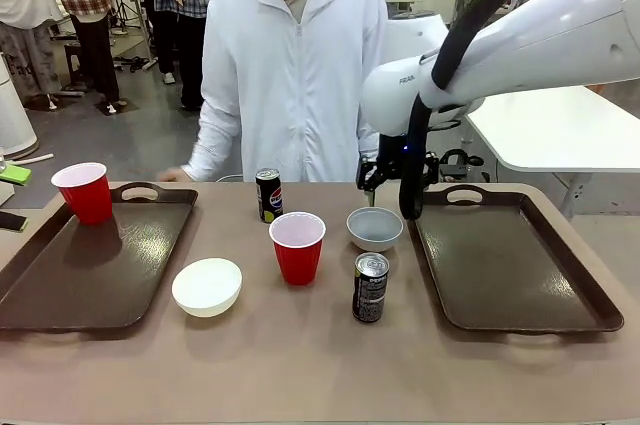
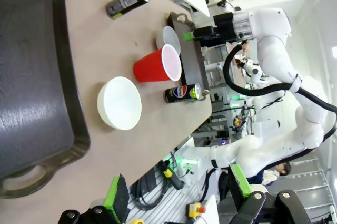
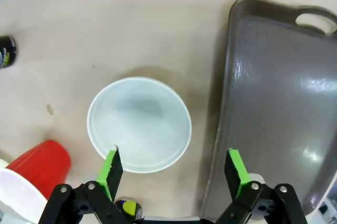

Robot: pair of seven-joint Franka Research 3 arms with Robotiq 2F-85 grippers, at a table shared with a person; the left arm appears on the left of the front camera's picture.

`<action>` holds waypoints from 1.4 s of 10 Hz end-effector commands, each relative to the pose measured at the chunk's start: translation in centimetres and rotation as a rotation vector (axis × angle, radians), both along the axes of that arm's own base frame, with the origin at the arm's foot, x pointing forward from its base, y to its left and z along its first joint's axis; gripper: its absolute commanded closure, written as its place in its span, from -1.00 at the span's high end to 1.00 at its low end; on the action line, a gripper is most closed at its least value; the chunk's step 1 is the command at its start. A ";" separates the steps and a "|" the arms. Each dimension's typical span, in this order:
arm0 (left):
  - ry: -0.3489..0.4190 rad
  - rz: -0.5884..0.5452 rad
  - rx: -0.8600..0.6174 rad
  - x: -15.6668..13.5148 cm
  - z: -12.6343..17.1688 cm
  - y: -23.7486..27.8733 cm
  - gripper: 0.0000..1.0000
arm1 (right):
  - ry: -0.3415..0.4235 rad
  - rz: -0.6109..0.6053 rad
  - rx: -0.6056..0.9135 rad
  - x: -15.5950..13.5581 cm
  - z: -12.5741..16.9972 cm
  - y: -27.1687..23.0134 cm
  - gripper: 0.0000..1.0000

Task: Prepare tableware on both trays.
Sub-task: Pick up a Picnic Bowl from the table and place it on a Handle tray.

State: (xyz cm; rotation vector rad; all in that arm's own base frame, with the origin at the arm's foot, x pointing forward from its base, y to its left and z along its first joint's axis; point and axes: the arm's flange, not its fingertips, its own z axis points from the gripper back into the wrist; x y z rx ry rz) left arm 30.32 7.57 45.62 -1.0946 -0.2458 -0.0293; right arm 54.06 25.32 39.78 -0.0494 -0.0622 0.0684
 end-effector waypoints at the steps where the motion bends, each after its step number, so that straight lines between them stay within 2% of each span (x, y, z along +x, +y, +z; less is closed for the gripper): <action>1: -0.025 -0.001 -0.022 0.1 -0.1 0.1 1.00 | -0.034 -0.033 -0.040 0.8 -0.5 1.2 1.00; 5: -0.025 -0.001 -0.022 0.1 -0.1 0.1 1.00 | -0.053 -0.027 0.030 2.1 -2.9 0.2 1.00; 8: -0.025 -0.001 -0.022 0.1 -0.1 0.1 1.00 | -0.032 -0.010 0.106 3.0 -4.0 -0.9 1.00; 11: -0.025 -0.001 -0.022 0.1 -0.1 0.1 1.00 | 0.013 0.001 0.113 3.9 -5.6 -0.7 1.00; 12: -0.025 -0.001 -0.022 0.1 -0.1 0.1 1.00 | 0.020 0.011 0.117 3.8 -5.9 -0.7 0.88; 13: -0.025 -0.001 -0.022 0.1 -0.1 0.1 1.00 | 0.025 0.013 0.123 3.7 -5.7 -0.7 0.62; 14: -0.025 -0.001 -0.022 0.1 -0.1 0.1 1.00 | 0.022 0.013 0.128 3.7 -5.4 -0.8 0.50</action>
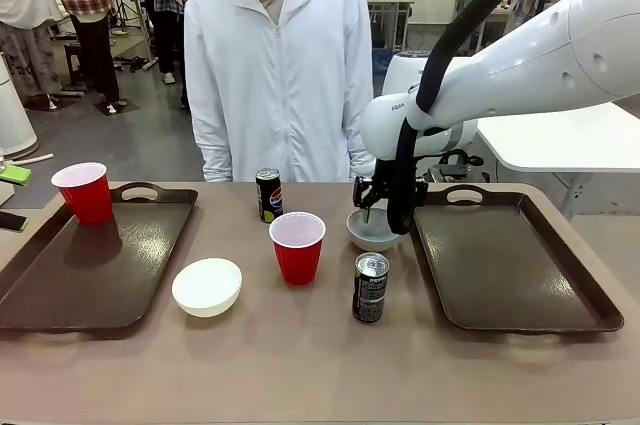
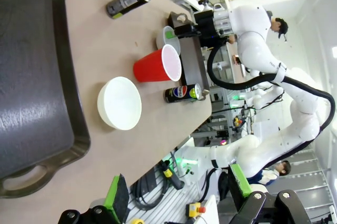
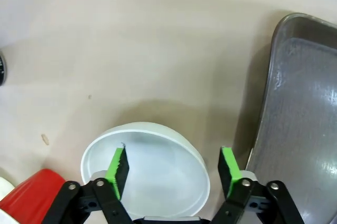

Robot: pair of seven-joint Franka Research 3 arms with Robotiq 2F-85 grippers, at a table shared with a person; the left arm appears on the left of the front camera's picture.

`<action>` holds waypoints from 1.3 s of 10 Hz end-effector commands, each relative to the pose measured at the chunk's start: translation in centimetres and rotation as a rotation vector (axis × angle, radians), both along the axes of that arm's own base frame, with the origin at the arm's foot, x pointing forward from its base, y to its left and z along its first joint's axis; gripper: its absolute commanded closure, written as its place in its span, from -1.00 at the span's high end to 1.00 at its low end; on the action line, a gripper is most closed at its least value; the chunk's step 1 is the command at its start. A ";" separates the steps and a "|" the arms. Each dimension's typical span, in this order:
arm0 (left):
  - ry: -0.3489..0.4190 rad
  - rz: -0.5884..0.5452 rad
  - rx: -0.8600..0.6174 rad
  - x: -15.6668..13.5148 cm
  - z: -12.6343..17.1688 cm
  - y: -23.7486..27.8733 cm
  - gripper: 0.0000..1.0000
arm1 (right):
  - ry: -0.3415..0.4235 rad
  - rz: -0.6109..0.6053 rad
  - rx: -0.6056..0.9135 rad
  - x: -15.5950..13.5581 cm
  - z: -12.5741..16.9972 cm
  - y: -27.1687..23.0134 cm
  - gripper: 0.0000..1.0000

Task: Prepare tableware on both trays.
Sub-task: Pick up a Picnic Bowl from the table and place it on a Handle tray.

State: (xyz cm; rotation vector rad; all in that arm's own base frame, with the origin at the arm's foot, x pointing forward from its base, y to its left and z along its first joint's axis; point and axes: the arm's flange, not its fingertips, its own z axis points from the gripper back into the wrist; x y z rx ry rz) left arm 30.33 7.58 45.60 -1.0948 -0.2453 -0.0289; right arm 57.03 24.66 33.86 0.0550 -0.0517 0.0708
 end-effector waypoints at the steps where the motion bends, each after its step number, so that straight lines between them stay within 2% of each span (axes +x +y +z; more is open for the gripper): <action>1: -0.026 -0.001 -0.022 0.1 0.0 0.1 1.00 | 0.010 0.001 0.024 0.7 0.7 -0.2 0.24; 2: -0.026 -0.001 -0.022 0.1 0.0 0.1 1.00 | 0.018 0.000 0.024 0.7 0.7 -0.2 0.12; 3: -0.026 -0.001 -0.022 0.1 0.0 0.1 1.00 | 0.025 -0.001 0.028 0.7 0.8 -0.2 -0.13; 4: -0.026 -0.001 -0.022 0.1 0.0 0.1 1.00 | 0.031 -0.005 0.037 0.7 0.8 -0.2 -0.26; 5: -0.026 -0.001 -0.022 0.1 0.0 0.1 1.00 | 0.035 -0.004 0.044 0.7 0.8 -0.3 -0.51; 6: -0.026 -0.001 -0.022 0.1 0.0 0.1 1.00 | 0.038 -0.004 0.052 0.7 0.8 -0.4 -0.64; 7: -0.026 -0.001 -0.022 0.1 0.0 0.1 1.00 | 0.041 -0.004 0.058 0.7 0.8 -0.5 -0.89; 8: -0.026 -0.001 -0.022 0.1 0.0 0.1 1.00 | 0.042 -0.003 0.060 0.5 0.8 -0.4 -1.00; 9: -0.026 -0.001 -0.022 0.1 0.0 0.1 1.00 | 0.036 0.008 0.056 0.1 1.4 -0.5 -1.00; 10: -0.026 -0.001 -0.022 0.1 0.0 0.1 1.00 | 0.021 0.043 0.046 -1.2 3.3 -0.8 -1.00; 11: -0.026 -0.001 -0.022 0.1 0.0 0.1 1.00 | -0.020 0.071 0.043 -3.5 6.5 -1.6 -1.00; 13: -0.026 -0.001 -0.022 0.1 0.0 0.1 1.00 | -0.070 0.123 0.065 -9.6 13.3 -4.1 -1.00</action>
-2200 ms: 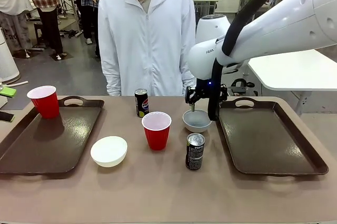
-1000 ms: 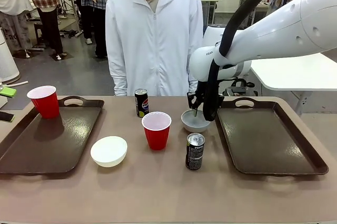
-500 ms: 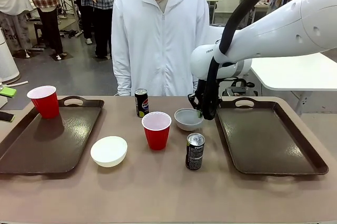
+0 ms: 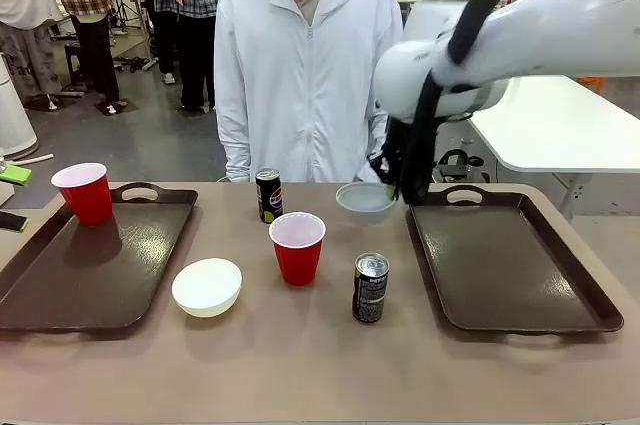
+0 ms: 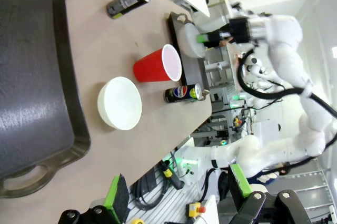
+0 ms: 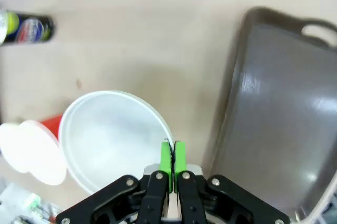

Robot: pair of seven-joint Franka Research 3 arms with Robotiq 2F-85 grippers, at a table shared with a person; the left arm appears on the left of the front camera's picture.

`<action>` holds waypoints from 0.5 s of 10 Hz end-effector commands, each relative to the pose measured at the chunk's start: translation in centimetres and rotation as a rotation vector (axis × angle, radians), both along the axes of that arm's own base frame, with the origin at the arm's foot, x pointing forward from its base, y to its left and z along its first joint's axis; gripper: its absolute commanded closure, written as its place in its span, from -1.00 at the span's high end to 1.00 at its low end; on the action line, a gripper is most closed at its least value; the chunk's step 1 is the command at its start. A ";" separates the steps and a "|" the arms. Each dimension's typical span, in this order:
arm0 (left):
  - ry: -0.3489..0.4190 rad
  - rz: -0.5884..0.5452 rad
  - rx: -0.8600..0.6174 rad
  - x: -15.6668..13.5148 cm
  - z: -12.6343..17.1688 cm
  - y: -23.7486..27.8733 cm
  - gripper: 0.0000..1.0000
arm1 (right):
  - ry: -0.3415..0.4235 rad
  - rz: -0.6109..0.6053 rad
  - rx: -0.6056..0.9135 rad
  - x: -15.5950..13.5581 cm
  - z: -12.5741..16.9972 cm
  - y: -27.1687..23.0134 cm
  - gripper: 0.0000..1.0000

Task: Prepare tableware on both trays.
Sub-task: Pick up a Picnic Bowl from the table and place it on a Handle tray.

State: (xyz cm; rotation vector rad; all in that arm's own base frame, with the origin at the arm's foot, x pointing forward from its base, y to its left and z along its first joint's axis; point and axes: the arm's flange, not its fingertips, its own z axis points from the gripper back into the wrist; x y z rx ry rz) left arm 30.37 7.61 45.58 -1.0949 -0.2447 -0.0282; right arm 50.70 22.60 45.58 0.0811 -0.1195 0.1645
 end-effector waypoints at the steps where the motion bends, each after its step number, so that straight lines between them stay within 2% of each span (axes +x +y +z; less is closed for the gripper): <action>1: -0.026 -0.001 -0.021 0.1 0.0 0.1 1.00 | -0.012 0.033 0.056 -5.6 3.6 -3.6 -1.00; 2: -0.026 -0.001 -0.021 0.1 0.0 0.1 1.00 | -0.012 0.014 0.074 -7.7 4.7 -5.8 -1.00; 4: -0.026 -0.001 -0.021 0.1 0.0 0.1 1.00 | 0.015 0.008 0.081 -10.0 4.2 -8.5 -1.00; 5: -0.026 -0.001 -0.021 0.1 0.0 0.1 1.00 | -0.017 0.015 0.044 -10.8 3.7 -10.3 -1.00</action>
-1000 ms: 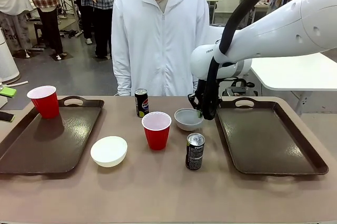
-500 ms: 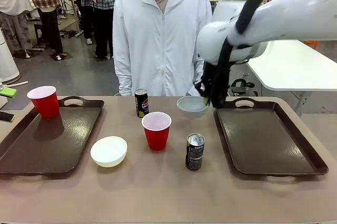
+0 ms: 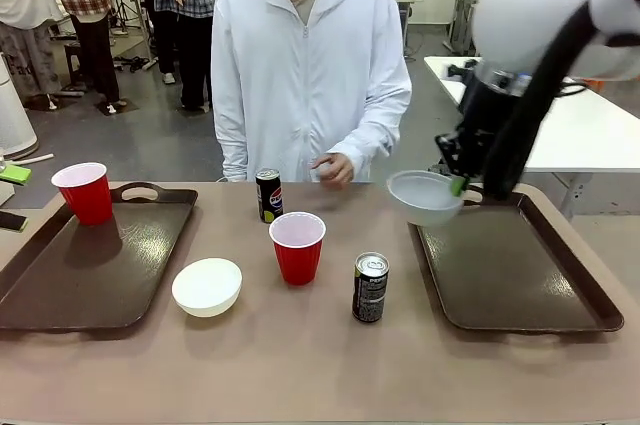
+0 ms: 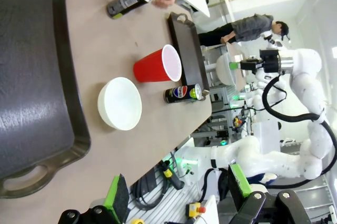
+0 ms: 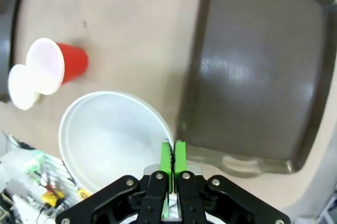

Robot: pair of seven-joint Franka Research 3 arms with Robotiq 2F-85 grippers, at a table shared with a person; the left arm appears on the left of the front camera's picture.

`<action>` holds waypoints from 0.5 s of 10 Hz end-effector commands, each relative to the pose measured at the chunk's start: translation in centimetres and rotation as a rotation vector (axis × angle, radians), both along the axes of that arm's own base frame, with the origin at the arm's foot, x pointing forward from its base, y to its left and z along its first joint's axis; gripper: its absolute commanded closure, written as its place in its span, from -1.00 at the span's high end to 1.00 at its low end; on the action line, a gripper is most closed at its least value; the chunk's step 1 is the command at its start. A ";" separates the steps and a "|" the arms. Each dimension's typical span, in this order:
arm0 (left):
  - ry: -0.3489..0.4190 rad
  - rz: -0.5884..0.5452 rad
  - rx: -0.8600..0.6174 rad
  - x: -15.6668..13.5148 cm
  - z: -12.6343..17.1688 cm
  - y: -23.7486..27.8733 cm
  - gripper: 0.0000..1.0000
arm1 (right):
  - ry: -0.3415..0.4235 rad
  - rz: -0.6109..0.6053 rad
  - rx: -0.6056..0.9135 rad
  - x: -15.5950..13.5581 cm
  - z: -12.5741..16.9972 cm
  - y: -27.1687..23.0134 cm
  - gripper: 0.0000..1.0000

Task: Prepare tableware on both trays.
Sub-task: Pick up a Picnic Bowl from the table and place it on a Handle tray.

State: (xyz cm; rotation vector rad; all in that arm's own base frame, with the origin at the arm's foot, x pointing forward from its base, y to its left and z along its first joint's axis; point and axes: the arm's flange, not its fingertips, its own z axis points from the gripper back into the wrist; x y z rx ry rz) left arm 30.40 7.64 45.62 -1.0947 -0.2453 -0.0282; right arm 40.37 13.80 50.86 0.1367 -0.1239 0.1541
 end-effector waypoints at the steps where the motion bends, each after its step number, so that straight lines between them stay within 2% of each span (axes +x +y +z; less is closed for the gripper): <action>1: -0.026 -0.001 -0.022 0.0 0.0 0.0 1.00 | -0.068 0.032 0.000 -1.3 -2.5 -4.0 -1.00; 4: -0.026 -0.001 -0.022 0.0 0.0 0.0 1.00 | -0.127 0.048 -0.007 -2.3 -5.2 -9.2 -1.00; 5: -0.026 -0.001 -0.022 0.0 0.0 0.0 1.00 | -0.105 0.025 -0.036 -1.9 -5.6 -10.0 -1.00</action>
